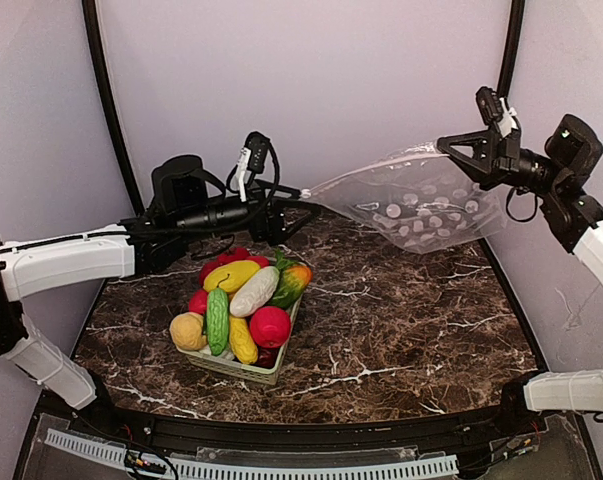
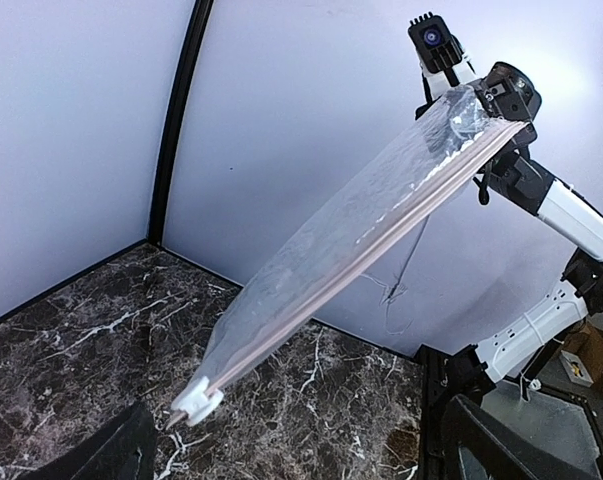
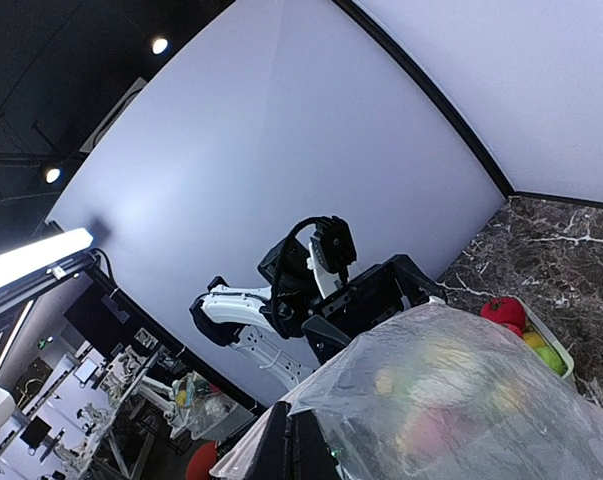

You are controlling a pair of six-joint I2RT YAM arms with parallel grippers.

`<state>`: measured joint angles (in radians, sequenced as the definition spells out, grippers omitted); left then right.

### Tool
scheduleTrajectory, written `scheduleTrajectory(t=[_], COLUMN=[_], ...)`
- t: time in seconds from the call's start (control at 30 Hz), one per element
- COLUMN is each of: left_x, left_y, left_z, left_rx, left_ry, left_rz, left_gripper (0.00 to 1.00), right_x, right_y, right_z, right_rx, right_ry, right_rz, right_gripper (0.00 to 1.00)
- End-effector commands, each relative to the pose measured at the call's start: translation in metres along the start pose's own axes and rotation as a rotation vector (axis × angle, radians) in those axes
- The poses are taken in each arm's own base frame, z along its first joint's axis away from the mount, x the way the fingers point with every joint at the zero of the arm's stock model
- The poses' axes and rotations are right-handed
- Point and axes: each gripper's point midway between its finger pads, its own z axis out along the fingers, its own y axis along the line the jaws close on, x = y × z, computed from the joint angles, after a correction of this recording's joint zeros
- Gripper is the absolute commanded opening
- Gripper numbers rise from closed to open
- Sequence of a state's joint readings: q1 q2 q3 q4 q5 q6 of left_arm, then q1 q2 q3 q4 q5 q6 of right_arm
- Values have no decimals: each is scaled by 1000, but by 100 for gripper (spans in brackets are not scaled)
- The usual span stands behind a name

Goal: Place the food in the zip-top bag and seal the zipper
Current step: Pass from the right arm to the left

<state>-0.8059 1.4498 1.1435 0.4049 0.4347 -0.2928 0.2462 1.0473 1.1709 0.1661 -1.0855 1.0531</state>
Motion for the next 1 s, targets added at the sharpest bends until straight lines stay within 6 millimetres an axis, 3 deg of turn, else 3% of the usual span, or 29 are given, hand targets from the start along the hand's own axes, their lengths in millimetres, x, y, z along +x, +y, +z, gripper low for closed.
scheduleTrajectory(t=[0.0,0.33,0.5,0.57,0.8,0.97], left_x=[-3,-10,-11,-10,-9,-8], left_y=[-2,-2,-3,-2,-1,-2], left_z=[-1,1,6,9,14,14], left_rx=[31,45,74,83,105,110], left_ry=[-45,-76,-89,-93,-105,-108], left_rz=[-33,-39,-66,-79,-110,-116], left_gripper=[100,98,70,65,63,51], right_x=[-1,0,0,1,1,2], right_y=[20,27,28,29,33,28], right_z=[-2,-4,-5,-6,-8,-8], right_rx=[-56,-78,-80,-87,-87,-73], right_ry=[-4,-16,-31,-32,-42,-45], right_rz=[-61,-70,-68,-66,-69,-58], right_gripper=[0,0,0,0,0,0])
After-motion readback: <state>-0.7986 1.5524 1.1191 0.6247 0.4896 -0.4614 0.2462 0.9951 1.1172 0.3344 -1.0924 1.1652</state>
